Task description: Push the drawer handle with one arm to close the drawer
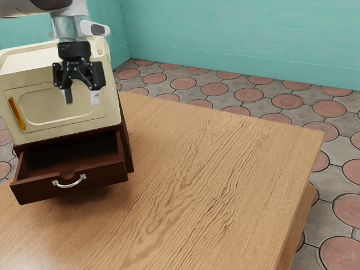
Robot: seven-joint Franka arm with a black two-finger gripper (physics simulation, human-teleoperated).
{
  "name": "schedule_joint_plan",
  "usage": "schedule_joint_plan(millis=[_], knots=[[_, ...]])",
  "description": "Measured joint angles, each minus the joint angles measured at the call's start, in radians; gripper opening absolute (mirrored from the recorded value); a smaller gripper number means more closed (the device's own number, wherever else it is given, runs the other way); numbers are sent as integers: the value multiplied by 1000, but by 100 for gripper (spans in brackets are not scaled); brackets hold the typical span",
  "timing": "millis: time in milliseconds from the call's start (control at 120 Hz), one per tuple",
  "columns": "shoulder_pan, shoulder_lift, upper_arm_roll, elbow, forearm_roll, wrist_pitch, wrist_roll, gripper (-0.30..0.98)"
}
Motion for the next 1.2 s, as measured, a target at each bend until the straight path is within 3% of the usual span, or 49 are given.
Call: schedule_joint_plan(millis=[183, 375, 450, 517, 667, 767, 1017, 1200], knots=[[21, -104, -4, -115, 1, 137, -5, 69], [-6, -739, -114, -800, -6, 196, -88, 62], [9, -891, -120, -998, -9, 211, -135, 48], [18, -955, -147, -1105, -11, 238, -176, 32], [30, -942, -228, -1159, -59, 318, -331, 9], [70, -814, -230, -1169, -77, 405, -443, 1], [161, -678, -226, -1169, -80, 574, -667, -6], [166, -607, -142, -1164, -3, 680, -786, -7]])
